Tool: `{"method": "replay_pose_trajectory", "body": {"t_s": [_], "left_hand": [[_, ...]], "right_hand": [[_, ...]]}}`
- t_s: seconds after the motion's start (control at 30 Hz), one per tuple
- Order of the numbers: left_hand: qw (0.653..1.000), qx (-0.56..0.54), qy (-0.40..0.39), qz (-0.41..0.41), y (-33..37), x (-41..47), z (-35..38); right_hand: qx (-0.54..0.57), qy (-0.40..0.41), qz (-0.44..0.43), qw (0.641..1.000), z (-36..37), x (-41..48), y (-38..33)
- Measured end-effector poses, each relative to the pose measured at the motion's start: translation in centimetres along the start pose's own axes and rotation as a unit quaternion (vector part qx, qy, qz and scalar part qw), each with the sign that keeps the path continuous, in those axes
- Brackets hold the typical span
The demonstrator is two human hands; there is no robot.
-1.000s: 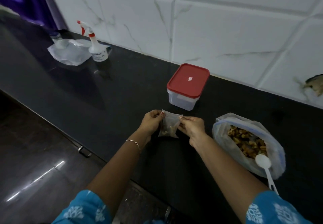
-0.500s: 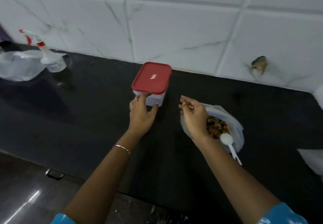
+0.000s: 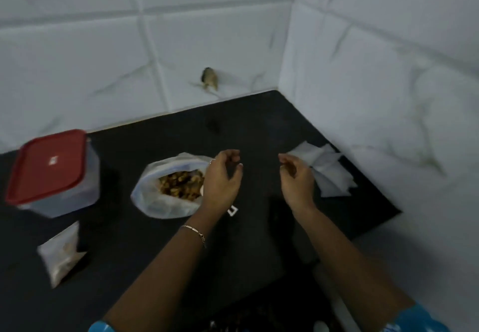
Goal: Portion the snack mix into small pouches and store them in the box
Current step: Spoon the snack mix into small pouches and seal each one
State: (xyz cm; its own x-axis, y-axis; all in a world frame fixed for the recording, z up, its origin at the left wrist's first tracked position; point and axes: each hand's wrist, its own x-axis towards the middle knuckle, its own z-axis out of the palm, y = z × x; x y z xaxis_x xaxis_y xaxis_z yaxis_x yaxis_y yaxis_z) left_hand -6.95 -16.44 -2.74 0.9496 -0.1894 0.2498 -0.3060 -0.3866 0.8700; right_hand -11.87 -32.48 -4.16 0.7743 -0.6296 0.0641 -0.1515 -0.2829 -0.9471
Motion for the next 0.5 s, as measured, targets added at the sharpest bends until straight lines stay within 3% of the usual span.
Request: {"method": "replay_pose_trajectory", "body": {"t_s": [0.17,0.33,0.5], "left_hand": [[0.995,-0.021,-0.092,0.025,2.1,-0.1,5.4],[0.968,0.019,-0.251,0.010,2.6,0.4,9.0],[0.946,0.035,-0.322,-0.031,1.9,1.0,11.7]], "right_hand": [[-0.131,0.100,0.043,0.985,-6.5,0.7,3.8],[-0.294,0.094,0.037,0.950,-10.2,1.6,6.2],[-0.375,0.063,0.001,0.925,-11.5,2.9,7.3]]}}
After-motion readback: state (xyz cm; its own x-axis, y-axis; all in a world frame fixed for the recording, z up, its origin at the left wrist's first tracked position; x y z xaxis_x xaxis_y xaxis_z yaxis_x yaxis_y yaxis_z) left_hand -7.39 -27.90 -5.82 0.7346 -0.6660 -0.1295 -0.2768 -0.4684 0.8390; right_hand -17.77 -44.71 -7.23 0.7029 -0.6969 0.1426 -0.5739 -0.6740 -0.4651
